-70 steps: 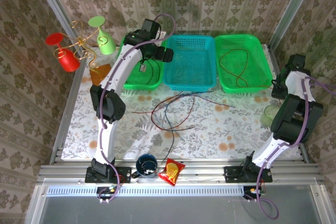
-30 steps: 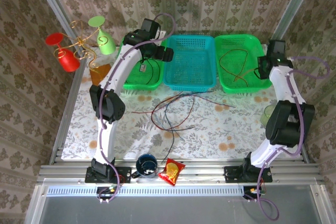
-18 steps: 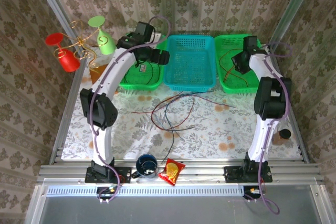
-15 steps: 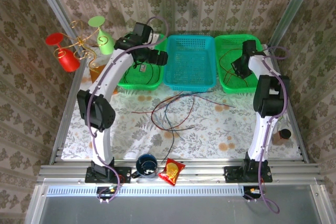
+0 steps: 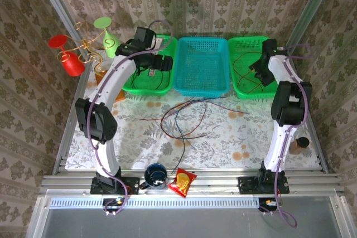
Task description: Untangle the cables
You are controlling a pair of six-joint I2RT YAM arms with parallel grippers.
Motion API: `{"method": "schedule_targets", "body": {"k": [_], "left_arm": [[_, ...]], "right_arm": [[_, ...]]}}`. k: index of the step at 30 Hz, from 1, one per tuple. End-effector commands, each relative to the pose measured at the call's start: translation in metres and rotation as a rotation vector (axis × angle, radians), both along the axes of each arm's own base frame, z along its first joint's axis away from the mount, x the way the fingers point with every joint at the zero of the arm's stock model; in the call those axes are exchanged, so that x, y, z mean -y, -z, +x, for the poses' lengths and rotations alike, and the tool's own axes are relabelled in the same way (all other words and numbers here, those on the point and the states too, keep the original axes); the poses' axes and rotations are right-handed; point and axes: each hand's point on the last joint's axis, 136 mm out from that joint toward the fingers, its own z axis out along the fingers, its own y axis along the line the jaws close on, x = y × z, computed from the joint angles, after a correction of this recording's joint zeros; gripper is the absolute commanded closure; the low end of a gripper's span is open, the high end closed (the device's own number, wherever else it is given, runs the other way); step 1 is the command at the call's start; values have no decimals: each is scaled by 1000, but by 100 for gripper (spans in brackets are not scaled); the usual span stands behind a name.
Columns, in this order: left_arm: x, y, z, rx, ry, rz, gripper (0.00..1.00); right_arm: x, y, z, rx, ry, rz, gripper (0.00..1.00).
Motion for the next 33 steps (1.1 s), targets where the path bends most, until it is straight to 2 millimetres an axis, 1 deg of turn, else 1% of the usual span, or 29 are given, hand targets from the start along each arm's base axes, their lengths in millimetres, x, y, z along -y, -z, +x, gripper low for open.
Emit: {"method": "schedule_targets", "body": {"k": [1, 3, 5, 8, 9, 10, 11, 12, 14, 16, 17, 19, 22, 25, 26, 29, 33], "left_arm": [[-6, -27, -10, 58, -19, -11, 10], [-8, -28, -18, 68, -17, 10, 10], [-8, -26, -26, 68, -12, 17, 10], [-12, -23, -38, 60, -21, 8, 10], [-14, -22, -43, 57, -25, 4, 9], [-6, -20, -53, 53, -4, 0, 9], [-5, -17, -59, 49, -4, -3, 9], [-7, -14, -66, 46, -7, -3, 9], [-9, -6, -78, 35, -13, -6, 9], [-10, 5, -91, 21, -11, 1, 9], [-10, 9, -97, 19, -12, 5, 9], [-9, 22, -109, 0, -19, -3, 9], [-7, 41, -125, -47, -32, -29, 10], [-9, 59, -141, -96, -53, -44, 9], [-10, 65, -145, -111, -65, -55, 10], [-13, 81, -158, -143, -91, -100, 11], [-16, 97, -172, -186, -108, -115, 11]], "right_arm": [[17, -66, -17, 53, 23, -115, 11], [19, -82, -26, 63, 28, -133, 8], [21, -95, -35, 78, 25, -158, 1], [17, -119, -49, 117, -14, -190, 0], [11, -127, -54, 138, -49, -201, 2], [1, -135, -59, 160, -105, -219, 4], [-9, -142, -65, 180, -151, -238, 5], [-24, -149, -74, 198, -207, -258, 7], [-55, -151, -96, 215, -314, -277, 9], [-93, -140, -125, 206, -423, -270, 11], [-108, -137, -140, 218, -460, -268, 12], [-147, -114, -165, 228, -579, -235, 14], [-195, -82, -192, 235, -703, -119, 19], [-242, -60, -213, 257, -864, -38, 21], [-252, -52, -220, 251, -897, -27, 22], [-286, -33, -227, 281, -985, 41, 28], [-325, -6, -234, 227, -1057, 105, 39]]}}
